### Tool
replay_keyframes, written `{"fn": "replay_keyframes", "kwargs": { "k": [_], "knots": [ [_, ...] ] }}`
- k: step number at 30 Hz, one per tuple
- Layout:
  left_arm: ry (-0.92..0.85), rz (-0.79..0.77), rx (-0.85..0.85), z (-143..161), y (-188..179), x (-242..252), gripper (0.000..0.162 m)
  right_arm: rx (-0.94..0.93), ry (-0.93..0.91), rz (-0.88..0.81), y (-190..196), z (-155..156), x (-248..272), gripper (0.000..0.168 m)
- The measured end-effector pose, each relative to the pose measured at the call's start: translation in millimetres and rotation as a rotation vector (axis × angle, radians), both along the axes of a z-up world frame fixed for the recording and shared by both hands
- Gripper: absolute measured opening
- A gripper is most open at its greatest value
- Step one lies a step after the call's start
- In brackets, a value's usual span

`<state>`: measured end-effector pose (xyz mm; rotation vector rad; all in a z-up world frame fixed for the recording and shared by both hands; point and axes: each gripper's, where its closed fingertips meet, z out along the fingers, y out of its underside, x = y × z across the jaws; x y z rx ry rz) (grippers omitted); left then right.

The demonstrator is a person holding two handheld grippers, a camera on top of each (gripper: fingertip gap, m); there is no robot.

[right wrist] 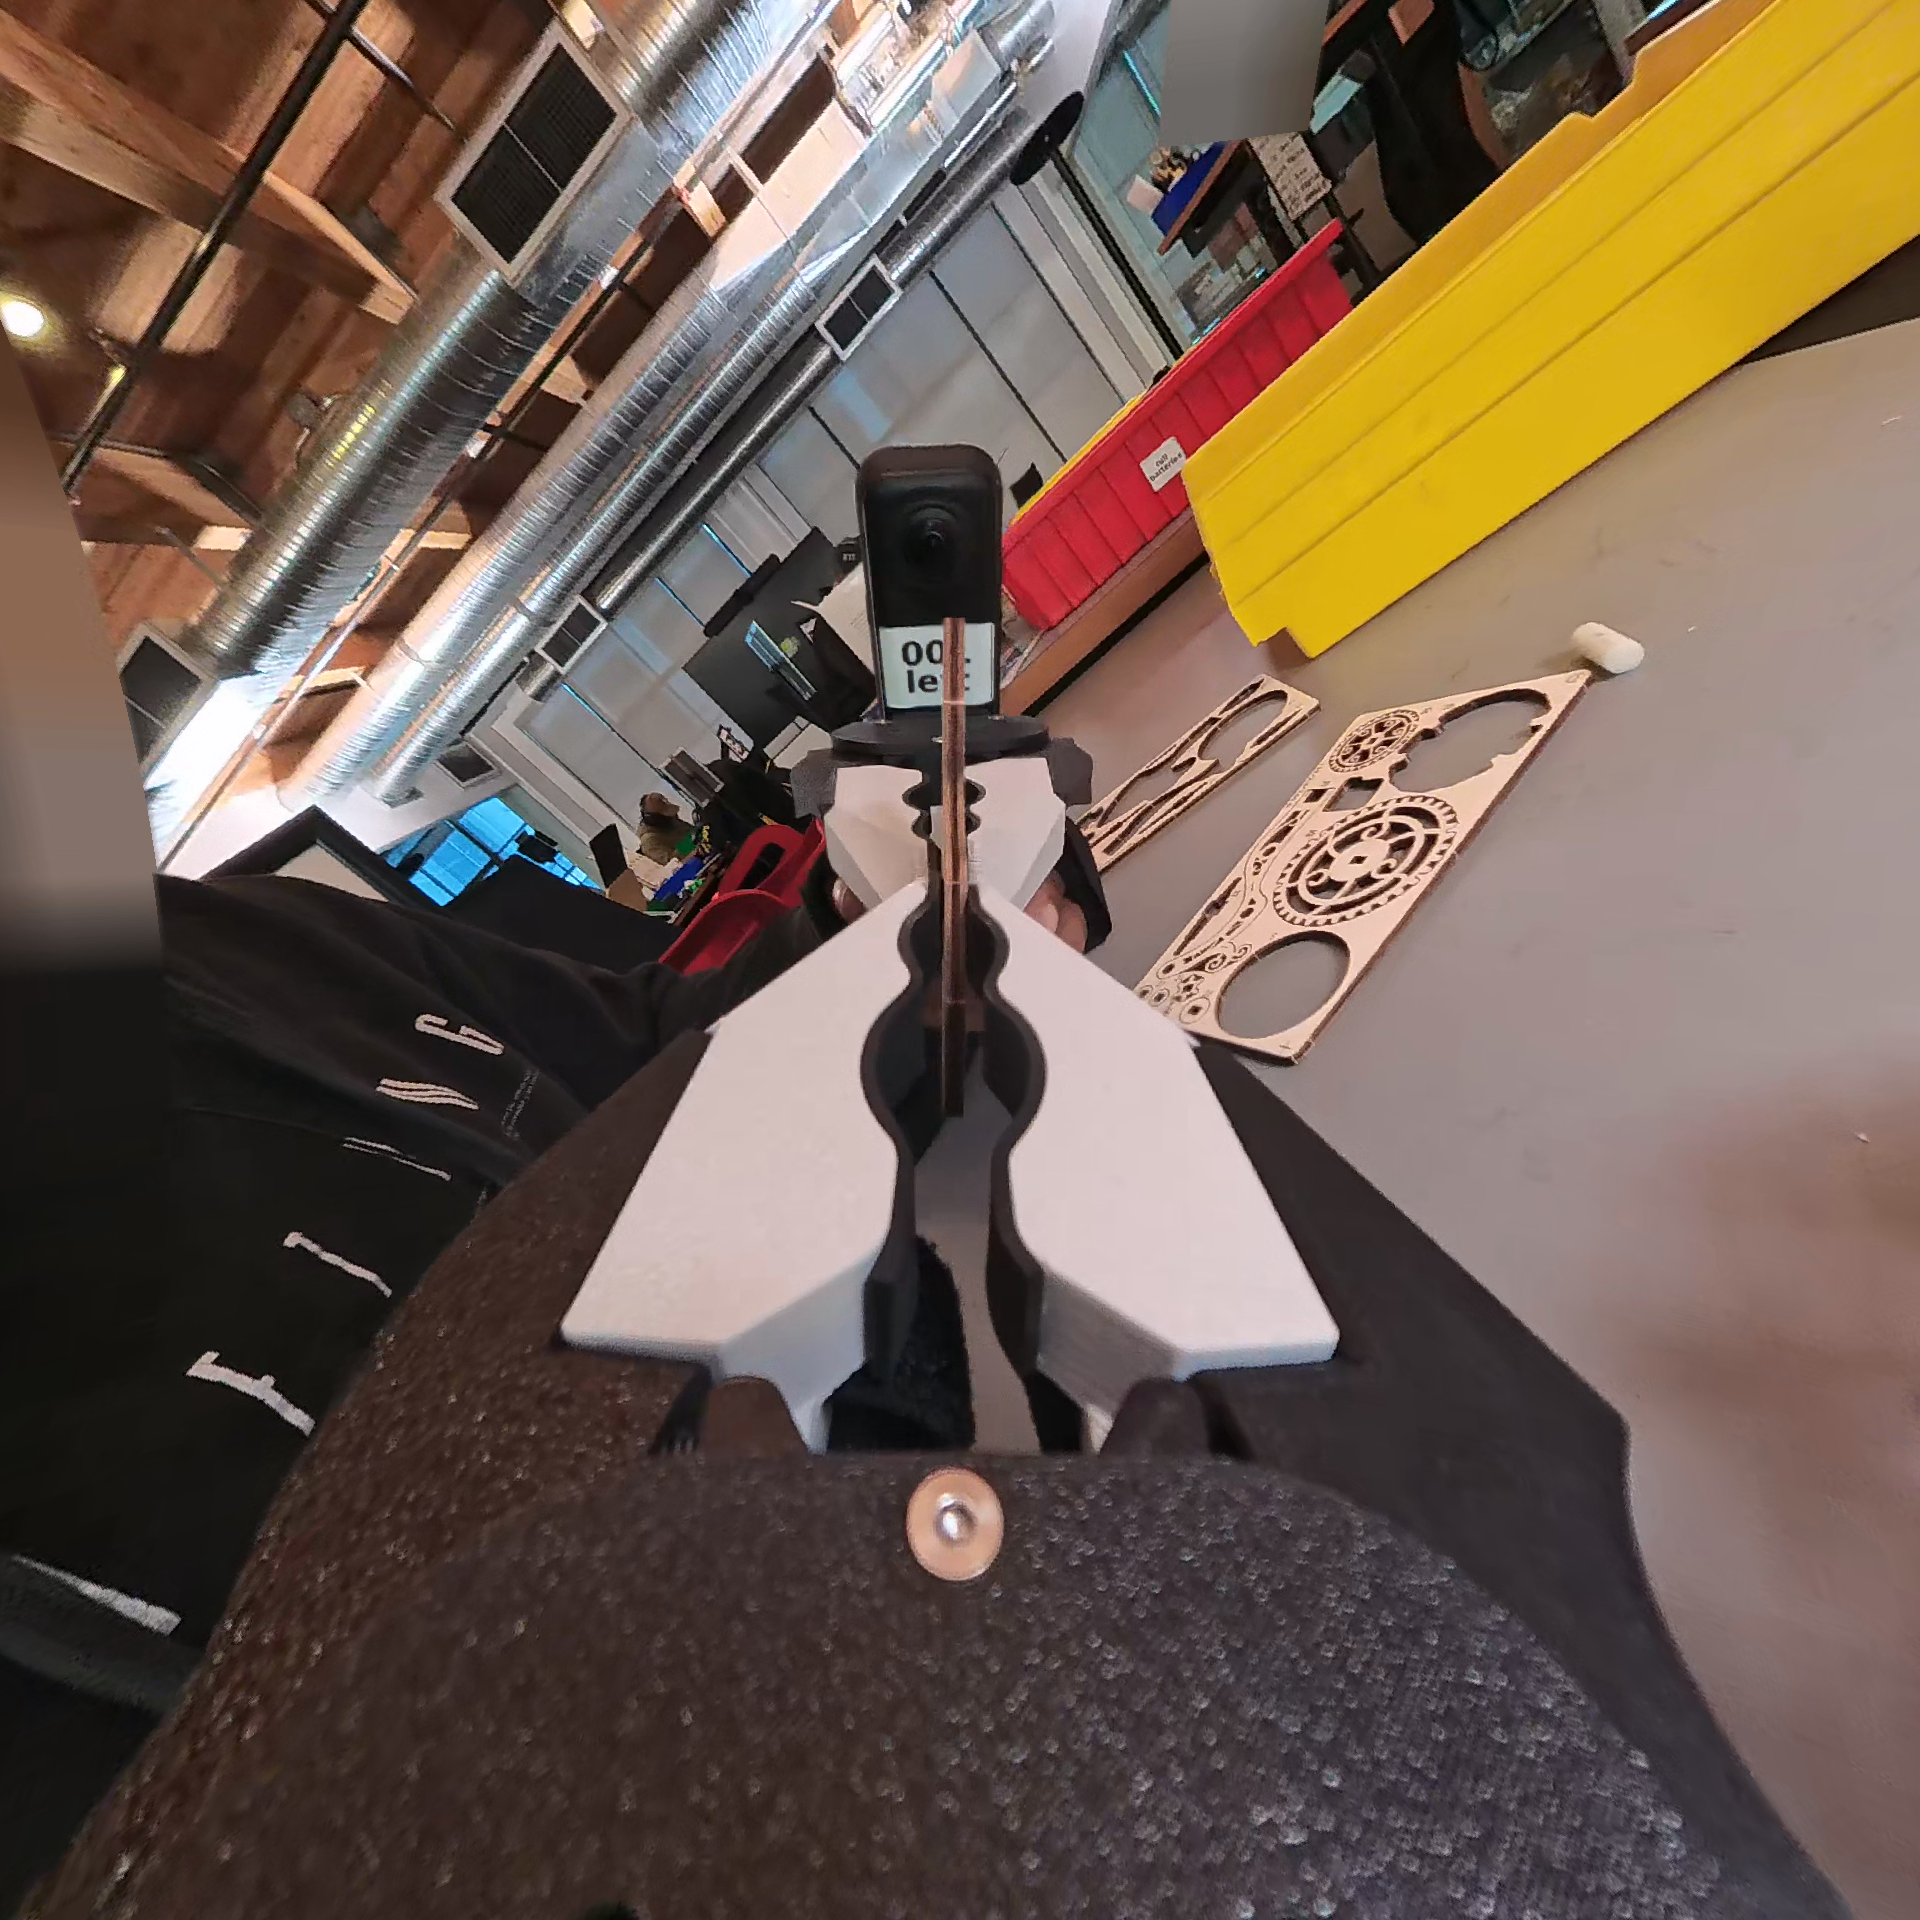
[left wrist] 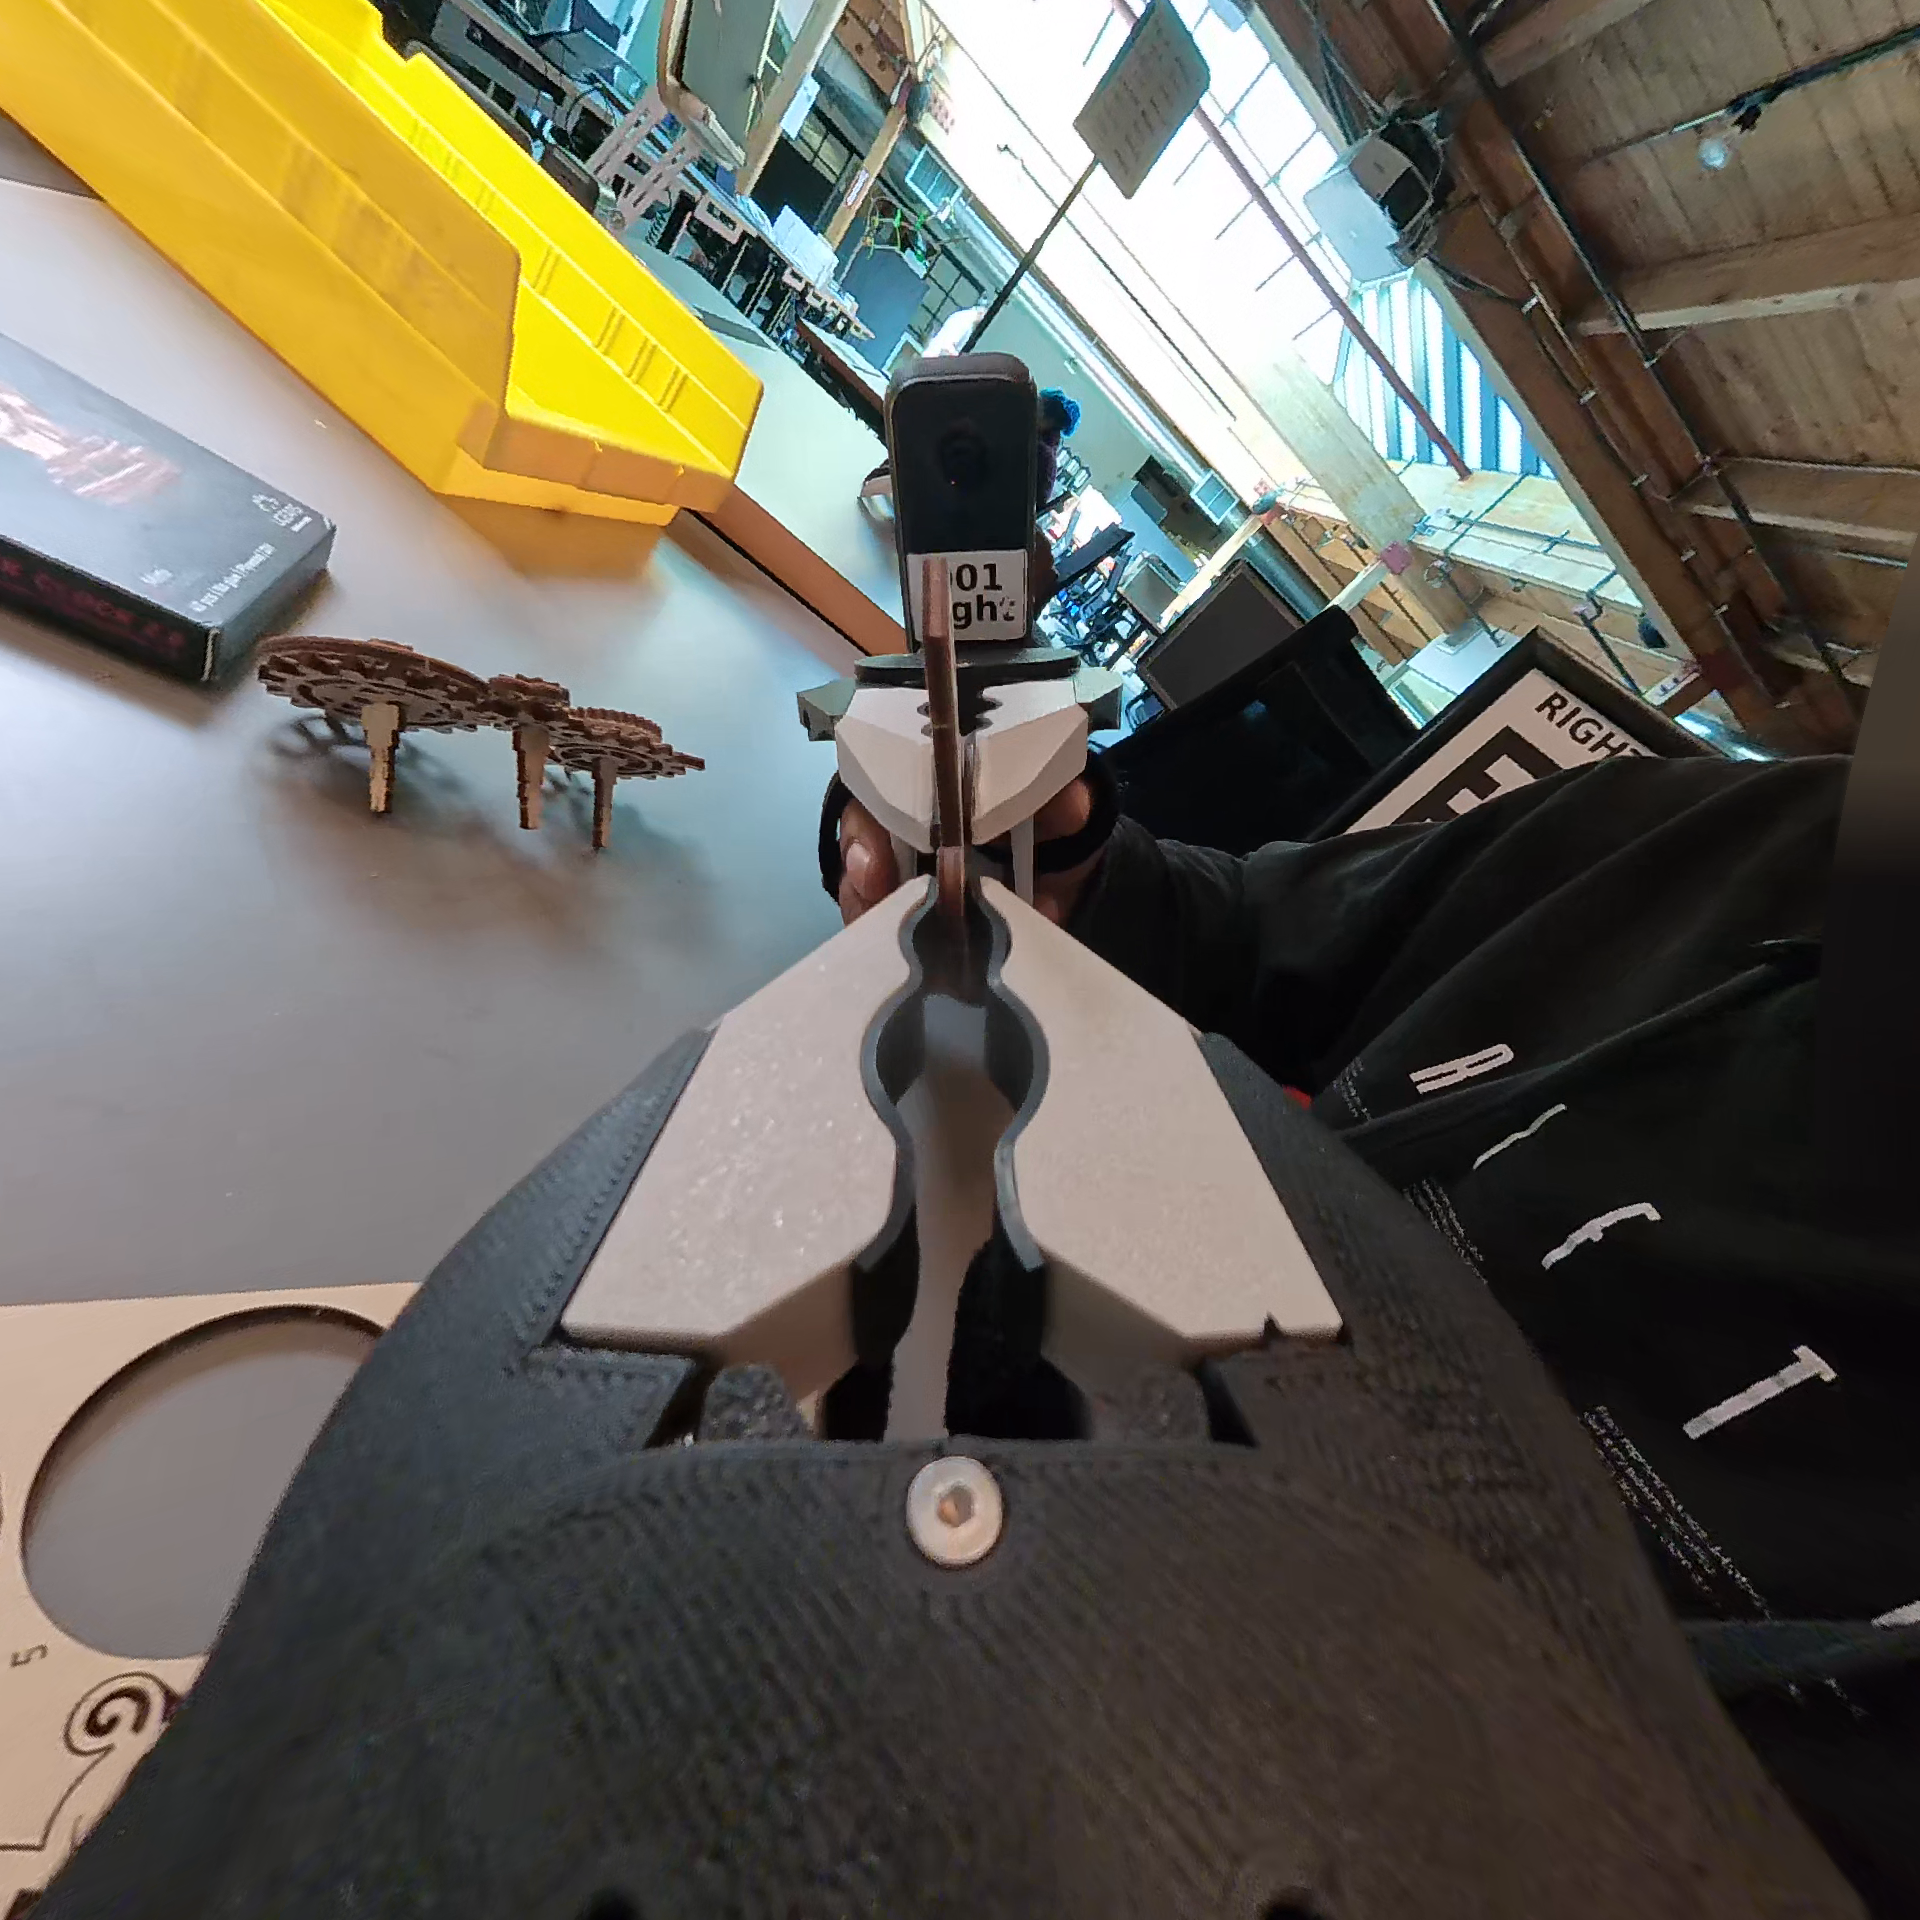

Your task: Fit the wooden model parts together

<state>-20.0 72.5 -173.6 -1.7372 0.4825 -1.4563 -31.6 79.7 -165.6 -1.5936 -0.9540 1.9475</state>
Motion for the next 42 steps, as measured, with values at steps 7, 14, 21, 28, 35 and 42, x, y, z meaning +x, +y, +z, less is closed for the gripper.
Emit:
{"fn": "replay_keyframes", "kwargs": {
  "k": [7, 14, 21, 28, 35, 42],
  "knots": [
    [0.136, -0.021, 0.010, -13, -4, 0, 0.001, 0.154, -0.096, 0.009, -3, -13, 0, 0.006],
    [0.177, -0.062, -0.005, -19, -11, 6, 0.002, 0.224, -0.149, 0.078, -9, -19, 5, 0.005],
    [0.144, -0.026, -0.035, -21, -4, 3, 0.003, 0.134, -0.129, 0.081, -5, -20, 3, 0.002],
    [0.073, -0.011, -0.079, -21, 2, 1, 0.002, 0.027, -0.136, 0.060, 2, -24, 1, 0.004],
    [0.076, -0.016, -0.134, -28, 2, 2, 0.002, 0.056, -0.198, 0.060, 2, -32, 2, 0.005],
    [0.099, -0.014, -0.143, -32, 1, 4, 0.002, 0.144, -0.260, 0.059, 3, -38, 5, 0.007]
  ]
}}
